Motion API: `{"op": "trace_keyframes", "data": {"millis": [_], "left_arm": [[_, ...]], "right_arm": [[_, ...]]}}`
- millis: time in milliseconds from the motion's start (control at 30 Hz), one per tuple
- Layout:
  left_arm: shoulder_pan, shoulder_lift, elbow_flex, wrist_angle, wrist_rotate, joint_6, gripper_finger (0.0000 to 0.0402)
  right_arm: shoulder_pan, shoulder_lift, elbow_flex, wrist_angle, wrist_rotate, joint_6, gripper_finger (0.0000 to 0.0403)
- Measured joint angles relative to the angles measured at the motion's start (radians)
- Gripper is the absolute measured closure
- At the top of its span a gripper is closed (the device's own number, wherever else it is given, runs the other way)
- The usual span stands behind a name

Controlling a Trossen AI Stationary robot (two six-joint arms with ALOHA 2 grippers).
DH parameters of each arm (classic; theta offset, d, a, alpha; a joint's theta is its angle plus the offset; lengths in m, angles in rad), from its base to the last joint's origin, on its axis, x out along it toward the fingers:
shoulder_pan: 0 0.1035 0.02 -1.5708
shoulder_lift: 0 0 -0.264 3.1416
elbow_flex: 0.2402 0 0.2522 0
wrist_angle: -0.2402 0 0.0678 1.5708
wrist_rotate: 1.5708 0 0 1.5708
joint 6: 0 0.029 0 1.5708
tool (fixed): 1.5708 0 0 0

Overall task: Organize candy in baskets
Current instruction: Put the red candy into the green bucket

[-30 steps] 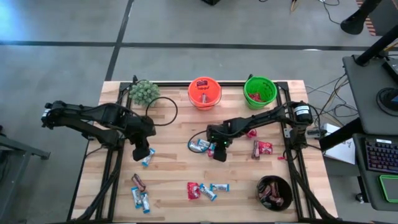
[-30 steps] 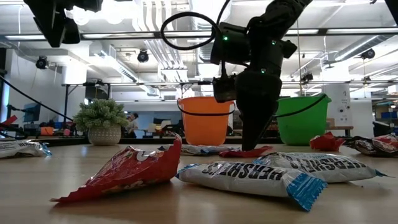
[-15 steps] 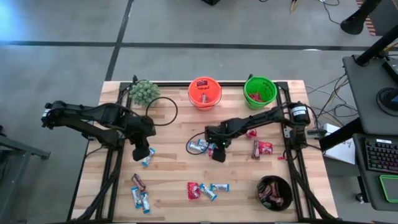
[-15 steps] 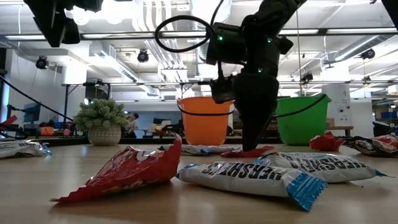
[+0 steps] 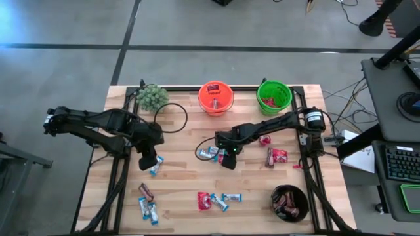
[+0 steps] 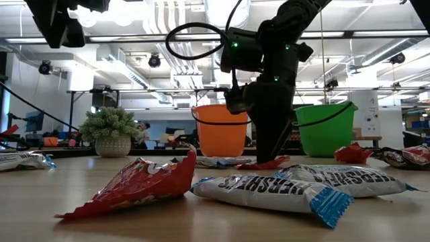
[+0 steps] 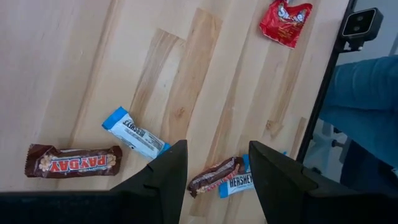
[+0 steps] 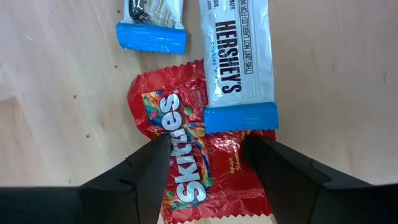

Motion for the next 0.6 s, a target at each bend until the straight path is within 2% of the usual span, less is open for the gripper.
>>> {"op": "trace_keyframes", "data": {"millis": [100, 200, 500, 600], "left_arm": [[0.000, 0.000, 0.000, 0.000, 0.000, -0.002, 0.0248], [0.000, 0.000, 0.000, 0.000, 0.000, -0.007, 0.0248], [0.000, 0.000, 0.000, 0.000, -0.001, -0.007, 0.0248], [0.000, 0.000, 0.000, 0.000, -0.001, -0.007, 0.0248]], "right_arm": [[0.000, 0.000, 0.000, 0.000, -0.003, 0.010, 0.0187], [0.000, 0.000, 0.000, -0.001, -0.016, 0.025, 0.0209], [0.001, -0.001, 0.001, -0.008, -0.072, 0.078, 0.0359], [0.002, -0.006, 0.002, -0.034, -0.074, 0.088, 0.0388]]}}
